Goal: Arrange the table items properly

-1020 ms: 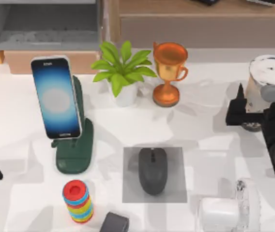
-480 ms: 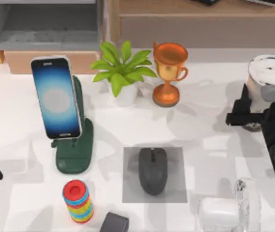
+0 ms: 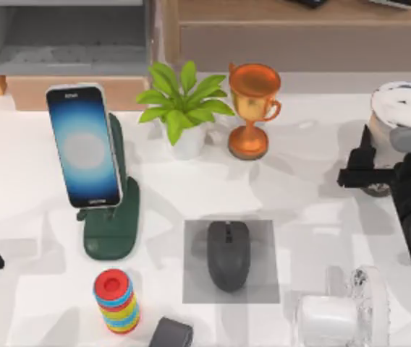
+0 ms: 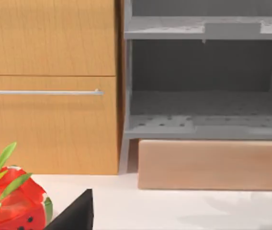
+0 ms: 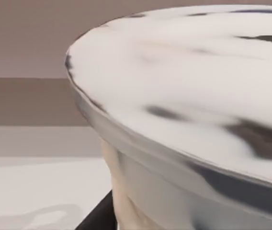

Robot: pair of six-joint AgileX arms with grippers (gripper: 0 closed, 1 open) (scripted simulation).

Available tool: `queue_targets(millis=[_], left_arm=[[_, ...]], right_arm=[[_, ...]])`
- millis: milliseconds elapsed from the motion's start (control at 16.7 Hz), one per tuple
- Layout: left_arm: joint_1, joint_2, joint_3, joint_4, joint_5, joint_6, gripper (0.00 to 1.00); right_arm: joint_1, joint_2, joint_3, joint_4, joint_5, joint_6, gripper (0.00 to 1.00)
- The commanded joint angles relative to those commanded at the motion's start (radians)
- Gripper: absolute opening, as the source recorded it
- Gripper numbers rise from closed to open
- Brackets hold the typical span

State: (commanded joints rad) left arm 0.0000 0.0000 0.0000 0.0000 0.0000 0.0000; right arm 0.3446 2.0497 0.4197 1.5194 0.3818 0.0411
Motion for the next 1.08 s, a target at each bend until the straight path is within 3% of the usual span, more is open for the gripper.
queue_targets(millis=[1080], left_arm=[[0.0,0.0,0.0,0.0,0.0,0.0,1.0]], right_arm=[[-0.012,-0.084,0.027,-0.052,-0.009,0.005,0.0]])
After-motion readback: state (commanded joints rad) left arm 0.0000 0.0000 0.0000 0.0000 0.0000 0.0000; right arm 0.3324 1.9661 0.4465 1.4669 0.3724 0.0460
